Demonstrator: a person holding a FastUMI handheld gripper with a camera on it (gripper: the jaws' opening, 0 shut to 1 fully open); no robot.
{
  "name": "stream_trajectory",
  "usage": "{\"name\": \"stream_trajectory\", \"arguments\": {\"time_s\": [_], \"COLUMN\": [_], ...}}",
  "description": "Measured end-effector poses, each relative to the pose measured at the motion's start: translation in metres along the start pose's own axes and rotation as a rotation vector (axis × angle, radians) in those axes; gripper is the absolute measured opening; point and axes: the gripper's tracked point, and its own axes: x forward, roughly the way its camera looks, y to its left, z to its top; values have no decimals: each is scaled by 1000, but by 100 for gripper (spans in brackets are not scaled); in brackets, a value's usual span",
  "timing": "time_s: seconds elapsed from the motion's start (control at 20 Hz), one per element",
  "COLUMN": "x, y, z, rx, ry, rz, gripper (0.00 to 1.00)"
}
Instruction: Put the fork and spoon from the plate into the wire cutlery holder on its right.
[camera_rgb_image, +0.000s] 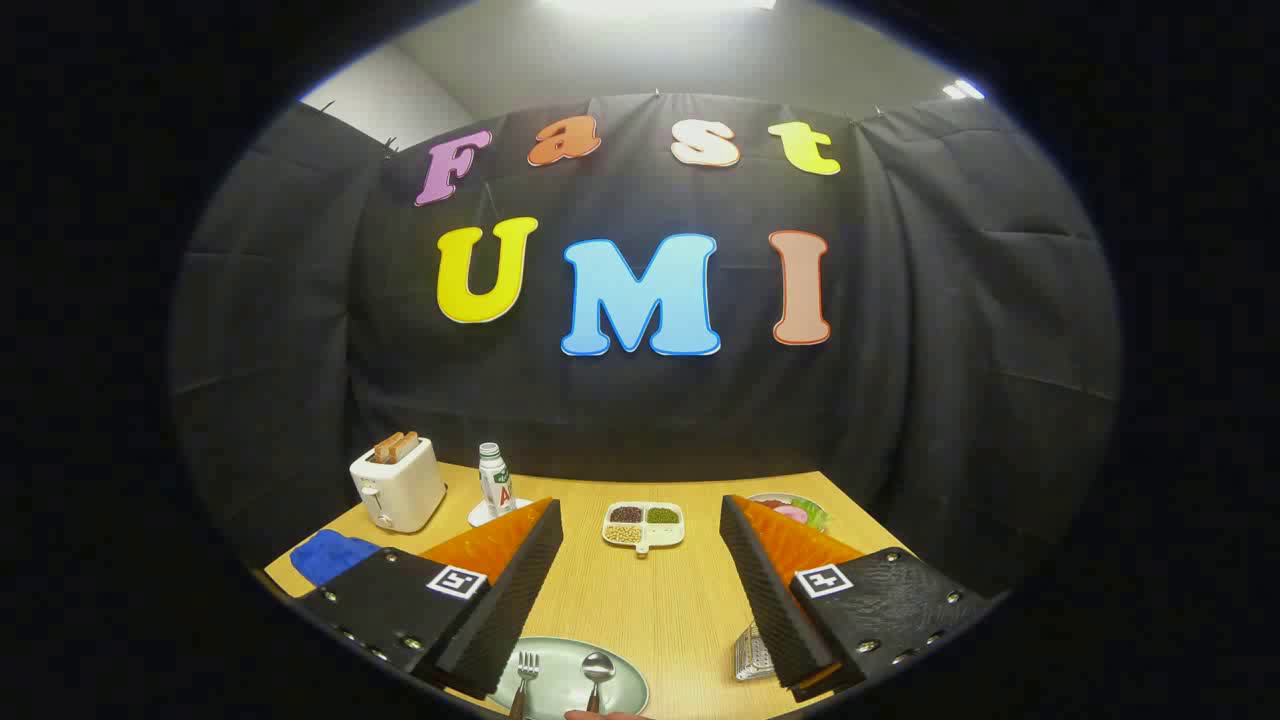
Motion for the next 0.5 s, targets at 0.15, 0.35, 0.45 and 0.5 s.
{"name": "stream_trajectory", "arguments": {"time_s": [0.15,0.35,0.45,0.5], "x": [2,-15,-22,-26], "y": [1,5,6,10], "z": [2,-1,-8,-13], "rx": [-1,-12,-14,-12], "ry": [13,45,45,42], "rz": [-15,-4,-1,11], "gripper": [97,97,97,97]}}
